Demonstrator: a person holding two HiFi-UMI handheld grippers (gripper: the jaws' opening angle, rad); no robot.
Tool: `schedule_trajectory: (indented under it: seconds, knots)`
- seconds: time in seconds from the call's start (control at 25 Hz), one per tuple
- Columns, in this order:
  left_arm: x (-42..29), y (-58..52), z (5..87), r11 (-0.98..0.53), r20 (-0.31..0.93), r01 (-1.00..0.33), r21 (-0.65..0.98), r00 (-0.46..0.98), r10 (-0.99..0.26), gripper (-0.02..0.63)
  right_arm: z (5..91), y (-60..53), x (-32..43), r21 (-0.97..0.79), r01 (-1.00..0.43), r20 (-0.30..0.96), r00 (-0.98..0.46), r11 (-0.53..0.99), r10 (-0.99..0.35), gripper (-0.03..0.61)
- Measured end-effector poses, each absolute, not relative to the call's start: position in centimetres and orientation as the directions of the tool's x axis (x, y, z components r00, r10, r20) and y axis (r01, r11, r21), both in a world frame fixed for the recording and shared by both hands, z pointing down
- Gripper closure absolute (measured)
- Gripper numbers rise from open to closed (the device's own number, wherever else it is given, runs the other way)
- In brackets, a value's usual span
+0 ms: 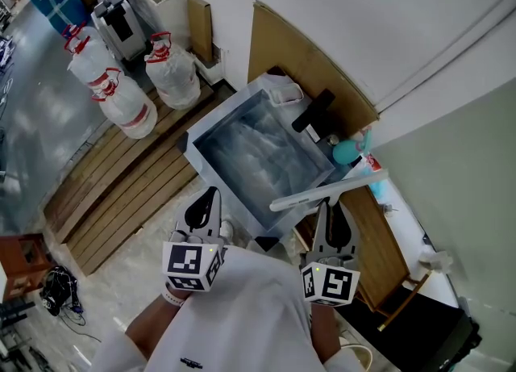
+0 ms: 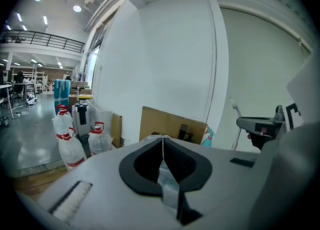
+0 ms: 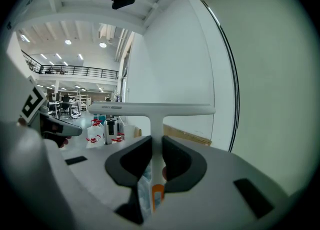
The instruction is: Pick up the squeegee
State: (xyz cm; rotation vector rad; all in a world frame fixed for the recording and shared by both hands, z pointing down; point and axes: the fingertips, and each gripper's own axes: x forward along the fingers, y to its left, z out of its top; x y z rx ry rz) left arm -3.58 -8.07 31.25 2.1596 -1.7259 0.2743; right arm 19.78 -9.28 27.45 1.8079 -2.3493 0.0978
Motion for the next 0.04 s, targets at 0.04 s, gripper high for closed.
schedule_trajectory:
  seconds: [0.04]
  knots:
    - [-3.51,-8.1,31.3,-0.189,0.37,-0.969,0.157,0.235,-0.899,0.603,27.51,-9.29,19.8,0.054,-0.964,0.178,-0.249,0.262,-0.952,0.52]
